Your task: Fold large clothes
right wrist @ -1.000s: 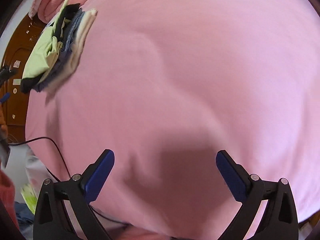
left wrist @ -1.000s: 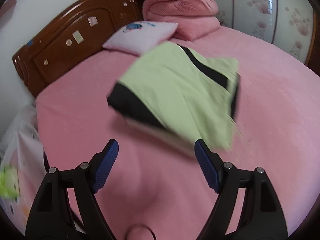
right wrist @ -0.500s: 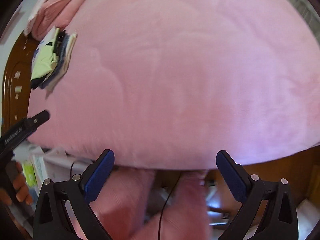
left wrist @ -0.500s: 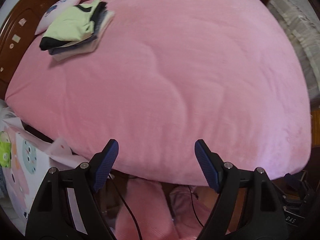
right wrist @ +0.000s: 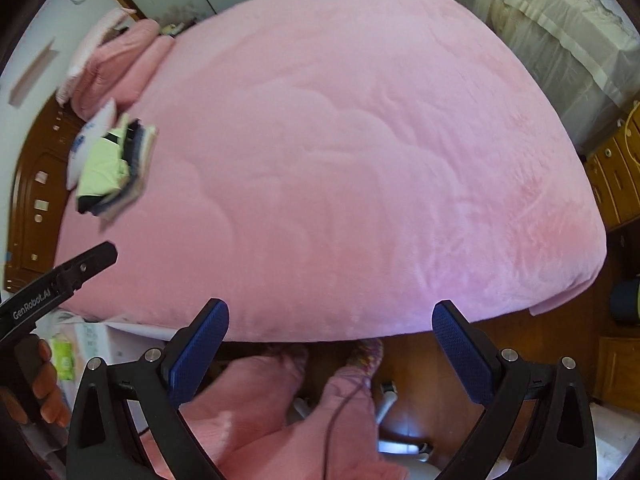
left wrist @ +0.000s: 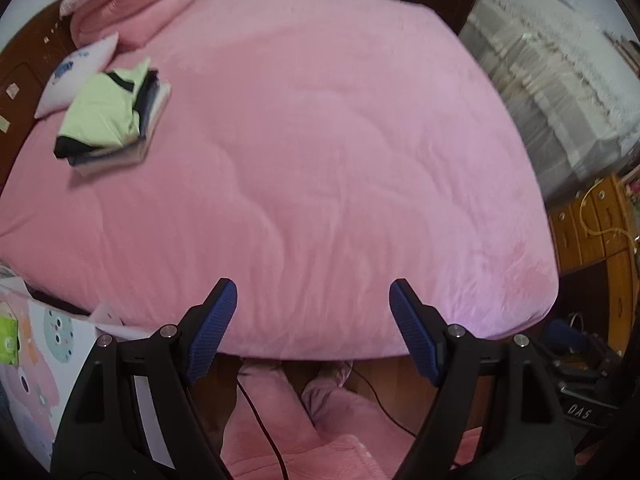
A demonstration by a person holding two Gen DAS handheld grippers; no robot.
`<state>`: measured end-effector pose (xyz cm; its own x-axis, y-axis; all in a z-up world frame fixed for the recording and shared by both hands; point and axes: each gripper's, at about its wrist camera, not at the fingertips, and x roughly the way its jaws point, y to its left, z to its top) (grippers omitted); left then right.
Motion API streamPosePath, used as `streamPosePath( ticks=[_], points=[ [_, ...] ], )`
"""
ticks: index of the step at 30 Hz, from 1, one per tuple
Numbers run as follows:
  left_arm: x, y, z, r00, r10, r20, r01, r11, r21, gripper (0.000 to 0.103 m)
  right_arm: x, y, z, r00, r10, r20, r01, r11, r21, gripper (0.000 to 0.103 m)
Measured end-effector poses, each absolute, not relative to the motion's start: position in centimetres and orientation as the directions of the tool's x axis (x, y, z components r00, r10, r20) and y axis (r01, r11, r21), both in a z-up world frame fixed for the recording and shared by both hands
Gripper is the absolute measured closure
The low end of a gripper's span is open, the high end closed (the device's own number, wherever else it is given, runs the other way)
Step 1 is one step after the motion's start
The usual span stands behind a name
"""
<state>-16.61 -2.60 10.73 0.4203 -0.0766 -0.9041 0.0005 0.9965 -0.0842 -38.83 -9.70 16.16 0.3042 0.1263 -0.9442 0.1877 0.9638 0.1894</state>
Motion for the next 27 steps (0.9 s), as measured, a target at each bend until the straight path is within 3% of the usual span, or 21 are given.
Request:
streamPosePath(
  ticks=[5, 8, 27],
  points=[
    [-17.8, -2.8, 14.7, 0.562, -0.052, -0.825, 0.036, 0.999, -0.039, 0.024, -35.9, -4.3, 22.5, 0.369, 0.183, -0.911, 0.186, 0.946, 0.265, 0.0],
    [-18.5, -3.6, 14.1, 0.518, -0.025, -0.855, 0.07, 0.997, 0.013, 0.024, -36.0, -2.5, 25.3, 0.41, 0.174, -0.895, 0.148, 0.956, 0.254, 0.0],
    [-21.8, -3.3, 9.8, 0.45, 0.01, -0.893, -0.021, 1.0, 0.001, 0.024, -39.0, -1.4, 26.9, 0.428, 0.057, -0.902, 0.1, 0.989, 0.11, 0.0]
  ],
)
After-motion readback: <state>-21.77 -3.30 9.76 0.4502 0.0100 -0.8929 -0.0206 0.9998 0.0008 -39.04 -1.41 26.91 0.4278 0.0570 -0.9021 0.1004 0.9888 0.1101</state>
